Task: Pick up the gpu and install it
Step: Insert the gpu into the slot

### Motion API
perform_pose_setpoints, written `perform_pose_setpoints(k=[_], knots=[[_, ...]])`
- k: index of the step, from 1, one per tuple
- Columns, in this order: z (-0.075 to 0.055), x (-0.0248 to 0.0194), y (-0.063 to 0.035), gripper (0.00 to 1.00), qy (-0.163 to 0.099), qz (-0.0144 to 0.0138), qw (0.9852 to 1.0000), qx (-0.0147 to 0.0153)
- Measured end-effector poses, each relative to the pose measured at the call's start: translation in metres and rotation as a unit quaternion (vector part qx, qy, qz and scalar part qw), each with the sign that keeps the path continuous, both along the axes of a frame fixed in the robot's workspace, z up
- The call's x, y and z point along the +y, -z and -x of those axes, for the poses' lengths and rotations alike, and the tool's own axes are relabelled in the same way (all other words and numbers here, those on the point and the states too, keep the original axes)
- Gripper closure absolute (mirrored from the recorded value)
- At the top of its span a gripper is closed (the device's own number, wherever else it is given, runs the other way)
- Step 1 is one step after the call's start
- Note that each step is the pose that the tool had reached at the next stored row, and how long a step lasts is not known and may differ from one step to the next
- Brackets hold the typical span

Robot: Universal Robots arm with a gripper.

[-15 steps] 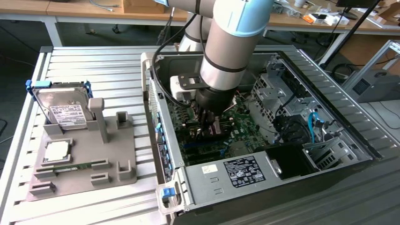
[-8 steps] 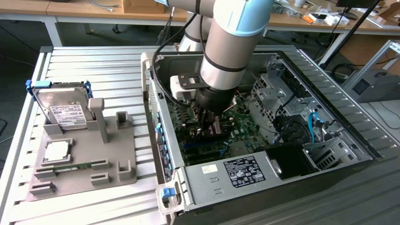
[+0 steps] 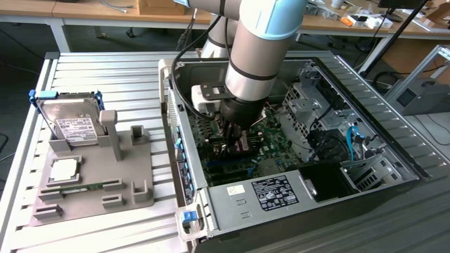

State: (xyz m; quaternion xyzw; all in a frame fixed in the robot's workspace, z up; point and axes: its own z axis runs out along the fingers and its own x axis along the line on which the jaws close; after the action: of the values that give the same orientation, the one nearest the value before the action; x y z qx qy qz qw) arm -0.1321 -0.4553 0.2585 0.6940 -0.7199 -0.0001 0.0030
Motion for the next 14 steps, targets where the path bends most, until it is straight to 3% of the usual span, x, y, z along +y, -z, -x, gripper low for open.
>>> perform_pose_setpoints(k=[8,14], knots=[[0.0000,0.0000,0.0022,0.73,0.000,0.0000,1.0000,0.0000],[0.0000,0.0002,0.0026,0.73,0.000,0.0044,1.0000,0.0001]])
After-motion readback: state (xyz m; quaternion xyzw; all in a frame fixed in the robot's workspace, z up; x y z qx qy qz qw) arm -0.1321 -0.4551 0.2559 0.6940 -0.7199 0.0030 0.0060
